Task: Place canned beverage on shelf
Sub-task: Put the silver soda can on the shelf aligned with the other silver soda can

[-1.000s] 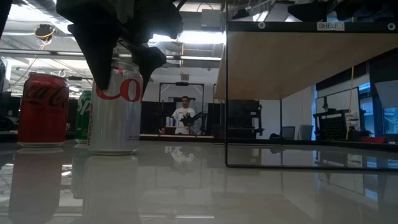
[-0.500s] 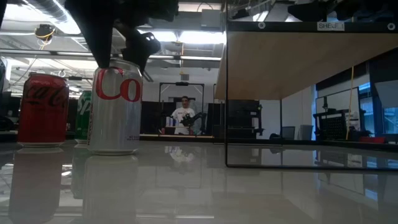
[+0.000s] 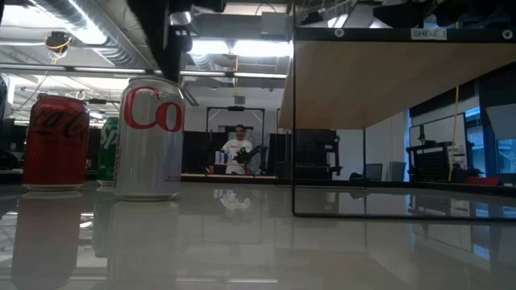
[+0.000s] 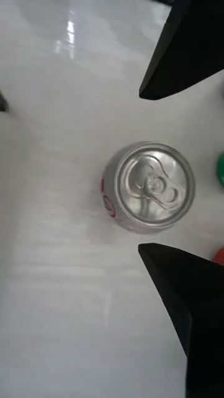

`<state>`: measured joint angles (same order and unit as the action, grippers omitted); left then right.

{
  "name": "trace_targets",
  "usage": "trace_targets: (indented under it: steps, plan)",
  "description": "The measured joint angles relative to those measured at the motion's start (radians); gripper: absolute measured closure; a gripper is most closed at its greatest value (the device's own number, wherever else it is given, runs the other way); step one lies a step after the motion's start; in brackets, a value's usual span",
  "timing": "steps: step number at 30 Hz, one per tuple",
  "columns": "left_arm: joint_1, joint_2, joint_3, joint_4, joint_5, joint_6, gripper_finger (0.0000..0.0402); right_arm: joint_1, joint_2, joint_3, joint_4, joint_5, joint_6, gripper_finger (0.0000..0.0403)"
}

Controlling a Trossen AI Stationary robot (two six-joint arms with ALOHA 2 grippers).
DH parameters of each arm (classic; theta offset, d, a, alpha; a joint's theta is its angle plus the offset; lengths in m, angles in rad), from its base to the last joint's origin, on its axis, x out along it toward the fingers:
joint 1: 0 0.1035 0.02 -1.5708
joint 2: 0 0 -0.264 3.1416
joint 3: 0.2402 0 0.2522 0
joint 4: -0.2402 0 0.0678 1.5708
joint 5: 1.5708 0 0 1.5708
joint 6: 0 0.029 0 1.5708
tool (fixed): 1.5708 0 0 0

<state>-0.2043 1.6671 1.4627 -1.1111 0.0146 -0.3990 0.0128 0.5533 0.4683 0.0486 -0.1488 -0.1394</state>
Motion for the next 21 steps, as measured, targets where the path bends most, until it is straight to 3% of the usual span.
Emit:
trace_targets:
  steps: [11, 21]
  plan:
    - [0.006, -0.001, 0.109, -0.013, 0.003, -0.277, 0.0018, 0.000, 0.000, 0.000, -0.035, -0.001, 0.000, 0.0017]
    - [0.006, -0.001, 0.127, -0.089, 0.004, -0.800, 0.0018, 0.000, 0.000, 0.000, -0.037, -0.001, 0.000, 0.0017]
